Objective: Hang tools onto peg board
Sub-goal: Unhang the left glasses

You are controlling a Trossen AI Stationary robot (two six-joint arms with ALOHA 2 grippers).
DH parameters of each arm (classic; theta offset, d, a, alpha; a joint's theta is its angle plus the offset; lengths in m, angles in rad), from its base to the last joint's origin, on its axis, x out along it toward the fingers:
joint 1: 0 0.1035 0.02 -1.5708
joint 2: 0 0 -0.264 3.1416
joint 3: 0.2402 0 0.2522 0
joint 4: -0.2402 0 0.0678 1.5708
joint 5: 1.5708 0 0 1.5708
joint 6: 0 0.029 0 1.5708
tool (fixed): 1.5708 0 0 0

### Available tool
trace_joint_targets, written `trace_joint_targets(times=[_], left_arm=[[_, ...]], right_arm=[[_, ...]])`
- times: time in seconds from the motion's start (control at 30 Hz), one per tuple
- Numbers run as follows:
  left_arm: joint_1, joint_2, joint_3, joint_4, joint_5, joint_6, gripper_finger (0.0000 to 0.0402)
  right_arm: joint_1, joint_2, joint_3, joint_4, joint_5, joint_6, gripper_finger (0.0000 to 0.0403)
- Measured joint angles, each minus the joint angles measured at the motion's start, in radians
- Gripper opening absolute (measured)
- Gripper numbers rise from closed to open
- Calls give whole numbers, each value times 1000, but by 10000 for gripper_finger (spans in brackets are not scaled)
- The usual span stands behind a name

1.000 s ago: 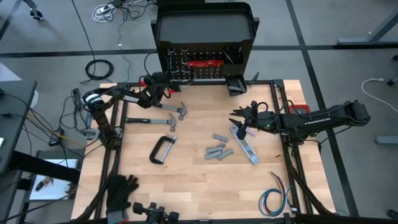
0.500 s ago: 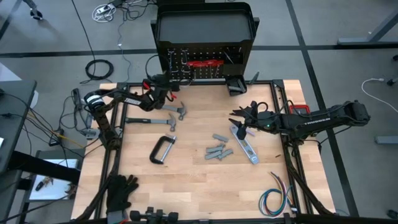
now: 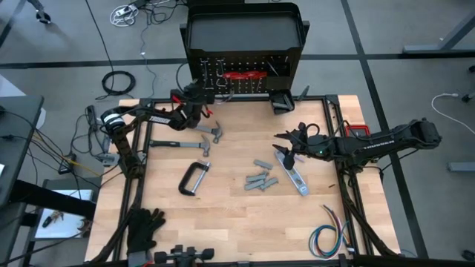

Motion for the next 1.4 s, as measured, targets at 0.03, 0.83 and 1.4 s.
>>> trace_joint_targets(times=[0.03,0.83,1.4], left_arm=[[0,0,3,1,-6,13,2],[1,-65,8,-1,-162,69,7],[-47,-115,8,-125,-134,153,7]], right_arm=[[0,0,0,0,0,0,222],[32,0,0,0,0,0,220],[32,0,0,-8,0,14,220]])
